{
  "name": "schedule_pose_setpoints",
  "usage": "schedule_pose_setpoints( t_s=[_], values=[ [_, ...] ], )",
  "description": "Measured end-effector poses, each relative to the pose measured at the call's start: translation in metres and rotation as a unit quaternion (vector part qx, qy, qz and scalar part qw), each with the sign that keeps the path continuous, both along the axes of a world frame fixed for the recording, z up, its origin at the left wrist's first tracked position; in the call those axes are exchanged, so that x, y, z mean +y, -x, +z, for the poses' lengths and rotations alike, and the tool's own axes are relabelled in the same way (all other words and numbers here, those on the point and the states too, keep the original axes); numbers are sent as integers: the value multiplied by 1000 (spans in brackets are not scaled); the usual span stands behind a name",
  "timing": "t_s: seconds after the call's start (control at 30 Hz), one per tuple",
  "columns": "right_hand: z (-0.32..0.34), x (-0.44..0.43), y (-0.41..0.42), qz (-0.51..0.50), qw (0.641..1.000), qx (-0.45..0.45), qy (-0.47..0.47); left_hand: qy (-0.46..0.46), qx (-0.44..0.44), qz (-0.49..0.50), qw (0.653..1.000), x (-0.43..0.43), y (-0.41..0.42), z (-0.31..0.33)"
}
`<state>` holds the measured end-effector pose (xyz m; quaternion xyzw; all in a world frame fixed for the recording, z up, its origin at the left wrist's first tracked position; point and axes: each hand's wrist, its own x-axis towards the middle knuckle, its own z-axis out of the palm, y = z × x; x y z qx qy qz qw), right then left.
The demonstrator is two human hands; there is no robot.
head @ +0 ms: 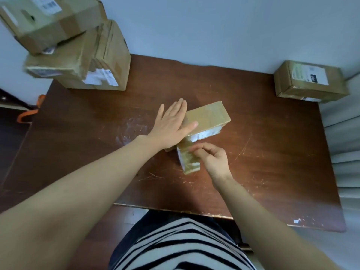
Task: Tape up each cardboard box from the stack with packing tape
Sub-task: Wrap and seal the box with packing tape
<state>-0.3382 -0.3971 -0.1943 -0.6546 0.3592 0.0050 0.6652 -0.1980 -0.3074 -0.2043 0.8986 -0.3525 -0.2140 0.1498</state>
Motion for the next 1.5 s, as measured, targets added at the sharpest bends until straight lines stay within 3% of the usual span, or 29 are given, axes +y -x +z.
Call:
schedule_pose_setpoints(
  t_s=[0.13,0.23,0.33,0.4,0.5,0.6,0.77,0.83,0.9,1.03,1.13,1.27,1.37,1.5],
  values=[
    [3,2,4,-58,989,18,138,108,51,175,977,25,-7,2],
    [13,21,3,-43,966,-77,243,140,51,279,949,57,-16,5],
    [15,56,-11,136,930,-159,302,166,50,363,916,92,-23,5],
    [2,81,-27,289,895,-120,318,182,40,400,898,112,-24,5],
    [-31,114,-51,456,815,-36,356,194,44,444,874,138,-20,11],
    [-51,142,-65,526,757,34,386,214,47,477,851,160,-14,18],
    [-68,167,-71,540,695,42,473,252,54,527,810,194,-12,23],
    [-70,169,-72,535,706,57,460,267,57,540,796,206,-14,21],
    [-65,167,-71,520,745,71,411,278,64,557,780,212,-16,18],
    [-41,151,-64,364,904,82,210,314,67,580,748,206,-14,17],
    [-11,130,-56,235,969,61,43,347,84,588,726,189,-8,19],
    [29,90,-49,180,983,13,-30,323,193,550,746,143,16,21],
    [43,54,-47,171,985,-3,11,265,283,503,772,103,41,20],
    [56,-1,-45,186,979,-37,78,218,354,465,782,59,72,18]
  ],
)
